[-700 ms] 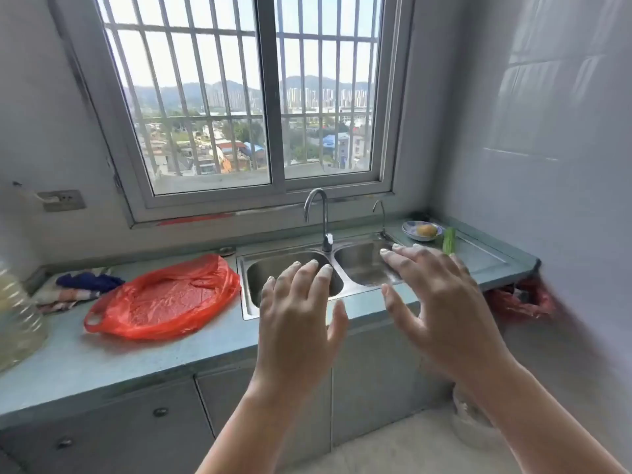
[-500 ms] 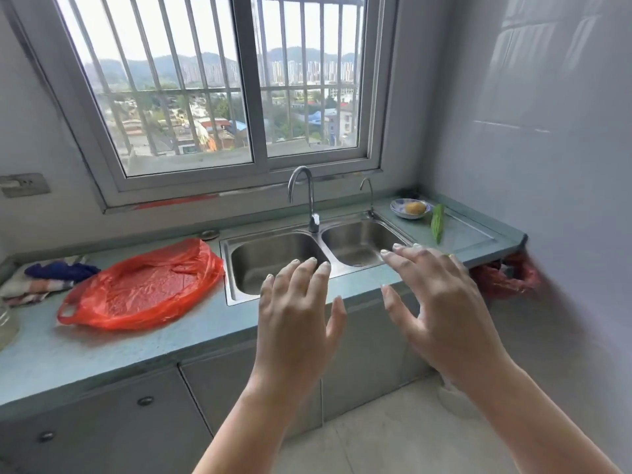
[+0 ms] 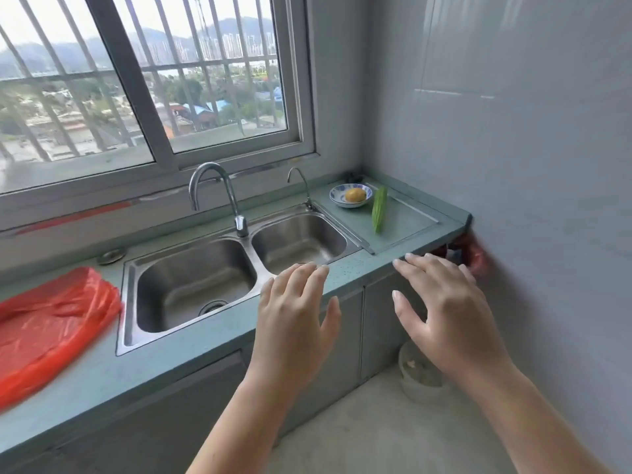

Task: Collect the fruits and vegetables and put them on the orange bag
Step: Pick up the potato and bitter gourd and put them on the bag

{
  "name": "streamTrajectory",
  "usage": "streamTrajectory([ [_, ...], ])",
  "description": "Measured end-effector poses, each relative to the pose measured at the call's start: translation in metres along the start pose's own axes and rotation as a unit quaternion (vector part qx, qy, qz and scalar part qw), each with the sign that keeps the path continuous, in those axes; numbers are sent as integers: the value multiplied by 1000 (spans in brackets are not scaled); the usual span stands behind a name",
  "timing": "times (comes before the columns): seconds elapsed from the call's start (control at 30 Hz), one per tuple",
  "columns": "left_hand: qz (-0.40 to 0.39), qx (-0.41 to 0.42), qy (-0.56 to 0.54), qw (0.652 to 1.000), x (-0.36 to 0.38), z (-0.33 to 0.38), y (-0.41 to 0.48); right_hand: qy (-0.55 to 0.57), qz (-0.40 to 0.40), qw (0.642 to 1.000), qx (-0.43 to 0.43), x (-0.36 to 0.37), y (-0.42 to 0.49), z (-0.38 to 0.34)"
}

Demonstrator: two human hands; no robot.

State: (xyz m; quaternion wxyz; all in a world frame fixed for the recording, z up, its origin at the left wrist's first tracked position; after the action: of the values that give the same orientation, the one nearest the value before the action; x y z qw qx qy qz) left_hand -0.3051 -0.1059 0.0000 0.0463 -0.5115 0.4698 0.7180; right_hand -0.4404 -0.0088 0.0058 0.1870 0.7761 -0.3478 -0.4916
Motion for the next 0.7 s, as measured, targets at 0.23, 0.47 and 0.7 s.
streamTrajectory([
  [0.23,-27,-4,-29,999,75,44,53,-4,9,999,34,-4,34,95],
  [0.47,-51,-20,-37,998,132,42,93,-3,1,999,45,25,71,145],
  [0.7,-95,-19,-48,994,212,8,140,-36,-27,995,88,82,118,194],
])
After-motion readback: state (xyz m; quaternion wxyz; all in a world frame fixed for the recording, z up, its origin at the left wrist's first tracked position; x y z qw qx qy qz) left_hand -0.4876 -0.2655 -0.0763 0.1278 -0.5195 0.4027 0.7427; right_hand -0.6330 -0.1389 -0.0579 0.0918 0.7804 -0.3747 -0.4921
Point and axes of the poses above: each hand's wrist, its own y-axis towards the middle knuckle, its own x-axis out of the palm, z = x × y, the point moved 9 cm from there along y, towards the middle knuckle, and after that the axes turned 15 degrees about y, right-handed, at the moved point
